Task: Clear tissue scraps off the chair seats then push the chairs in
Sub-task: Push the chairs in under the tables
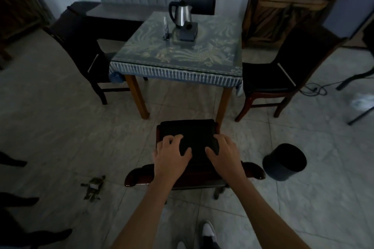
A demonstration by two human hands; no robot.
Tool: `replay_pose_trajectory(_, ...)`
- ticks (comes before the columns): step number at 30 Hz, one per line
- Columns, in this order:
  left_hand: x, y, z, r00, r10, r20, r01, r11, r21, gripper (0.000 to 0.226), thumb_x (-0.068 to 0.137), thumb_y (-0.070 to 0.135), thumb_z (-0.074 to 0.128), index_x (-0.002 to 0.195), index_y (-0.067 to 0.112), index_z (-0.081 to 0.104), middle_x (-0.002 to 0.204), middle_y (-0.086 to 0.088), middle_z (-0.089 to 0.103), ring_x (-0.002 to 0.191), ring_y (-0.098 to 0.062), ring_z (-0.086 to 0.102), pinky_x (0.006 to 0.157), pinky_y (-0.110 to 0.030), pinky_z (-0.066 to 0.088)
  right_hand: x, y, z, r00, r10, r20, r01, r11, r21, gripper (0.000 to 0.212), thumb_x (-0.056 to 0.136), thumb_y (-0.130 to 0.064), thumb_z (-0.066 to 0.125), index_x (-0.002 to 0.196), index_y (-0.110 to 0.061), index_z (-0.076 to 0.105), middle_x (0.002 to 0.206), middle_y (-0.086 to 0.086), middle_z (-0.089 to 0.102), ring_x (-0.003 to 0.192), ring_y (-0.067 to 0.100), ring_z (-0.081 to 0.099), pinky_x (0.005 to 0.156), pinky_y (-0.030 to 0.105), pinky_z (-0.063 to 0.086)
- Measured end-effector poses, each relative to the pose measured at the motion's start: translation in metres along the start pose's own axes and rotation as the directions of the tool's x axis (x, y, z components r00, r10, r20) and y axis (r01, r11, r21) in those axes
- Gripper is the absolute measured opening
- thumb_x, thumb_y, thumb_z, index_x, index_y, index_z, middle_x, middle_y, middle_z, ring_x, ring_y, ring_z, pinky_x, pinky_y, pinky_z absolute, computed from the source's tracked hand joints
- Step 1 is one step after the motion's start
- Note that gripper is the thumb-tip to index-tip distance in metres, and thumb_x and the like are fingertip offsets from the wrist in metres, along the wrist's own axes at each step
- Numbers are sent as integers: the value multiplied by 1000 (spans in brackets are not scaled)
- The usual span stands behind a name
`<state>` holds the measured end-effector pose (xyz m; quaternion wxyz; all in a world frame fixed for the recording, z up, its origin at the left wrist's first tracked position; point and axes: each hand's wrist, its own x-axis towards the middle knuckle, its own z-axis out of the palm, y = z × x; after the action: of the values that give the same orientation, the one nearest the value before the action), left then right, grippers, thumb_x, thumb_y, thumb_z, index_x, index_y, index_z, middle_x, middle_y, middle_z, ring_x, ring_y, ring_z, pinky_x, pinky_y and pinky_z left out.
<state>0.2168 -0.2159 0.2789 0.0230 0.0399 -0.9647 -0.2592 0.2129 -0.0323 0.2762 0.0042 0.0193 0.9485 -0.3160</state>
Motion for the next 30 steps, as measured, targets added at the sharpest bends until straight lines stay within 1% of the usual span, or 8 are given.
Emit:
replay_pose_trajectory(3, -21, -4, 5, 972, -229, 46, 227, 878, -421, 41, 90, 44, 62, 126, 26, 57, 125, 0, 58, 110, -15, 56, 92, -34, 47, -28, 1, 7, 982, 190, -4, -178, 924, 337, 46, 94, -39, 61, 133, -16, 53, 127, -1, 57, 116, 17, 55, 94, 29, 46)
replay_pose_trajectory(6, -49, -9, 13, 839, -479, 258, 498, 484, -719, 25, 91, 33, 66, 112, 20, 65, 105, -2, 67, 95, -14, 64, 77, -29, 50, -63, 6, 17, 911, 407, 65, -351, 682, 642, 24, 93, -33, 64, 113, -19, 62, 107, 1, 68, 100, 18, 67, 79, 30, 56)
replay_pose_trajectory(10, -88, -13, 36, 636, -550, 542, 608, -75, -790, 20, 92, 28, 66, 108, 17, 67, 99, -7, 70, 91, -24, 67, 72, -37, 50, -100, 16, 35, 747, 601, 283, -494, 218, 842, 24, 95, -25, 63, 102, -3, 63, 96, 20, 71, 86, 29, 70, 82, 47, 59)
replay_pose_trajectory(12, -96, -15, 46, 546, -555, 628, 619, -237, -748, 27, 90, 33, 68, 111, 16, 66, 102, -9, 70, 95, -27, 67, 75, -40, 50, -106, 22, 42, 660, 634, 404, -543, 29, 839, 30, 95, -26, 64, 108, 0, 60, 100, 22, 70, 93, 35, 70, 89, 55, 56)
replay_pose_trajectory(14, -95, -17, 51, 508, -550, 663, 599, -327, -730, 37, 88, 37, 71, 116, 13, 65, 103, -10, 69, 97, -28, 66, 79, -41, 51, -102, 26, 43, 601, 630, 492, -543, -130, 829, 29, 94, -27, 65, 110, -3, 60, 98, 21, 67, 93, 35, 69, 92, 56, 53)
replay_pose_trajectory(18, -80, -23, 53, 567, -482, 667, 478, -467, -744, 52, 87, 38, 72, 131, 15, 58, 122, -11, 64, 112, -29, 62, 97, -47, 51, -81, 27, 44, 613, 557, 560, -473, -308, 825, 38, 91, -30, 68, 122, -11, 59, 111, 14, 67, 102, 33, 66, 86, 56, 55)
replay_pose_trajectory(24, -54, -26, 48, 562, -506, 655, 377, -548, -747, 65, 85, 37, 74, 141, 19, 48, 131, -15, 60, 116, -34, 61, 94, -49, 53, -48, 18, 44, 597, 545, 589, -413, -421, 808, 56, 90, -27, 68, 140, -21, 44, 130, 21, 59, 112, 44, 59, 67, 56, 57)
replay_pose_trajectory(30, -47, -28, 47, 529, -560, 638, 355, -536, -766, 61, 89, 23, 72, 143, 21, 45, 134, -12, 58, 111, -28, 60, 81, -44, 56, -36, 17, 50, 594, 544, 593, -394, -445, 804, 45, 95, -19, 62, 136, -11, 45, 131, 24, 56, 112, 43, 58, 70, 56, 53)
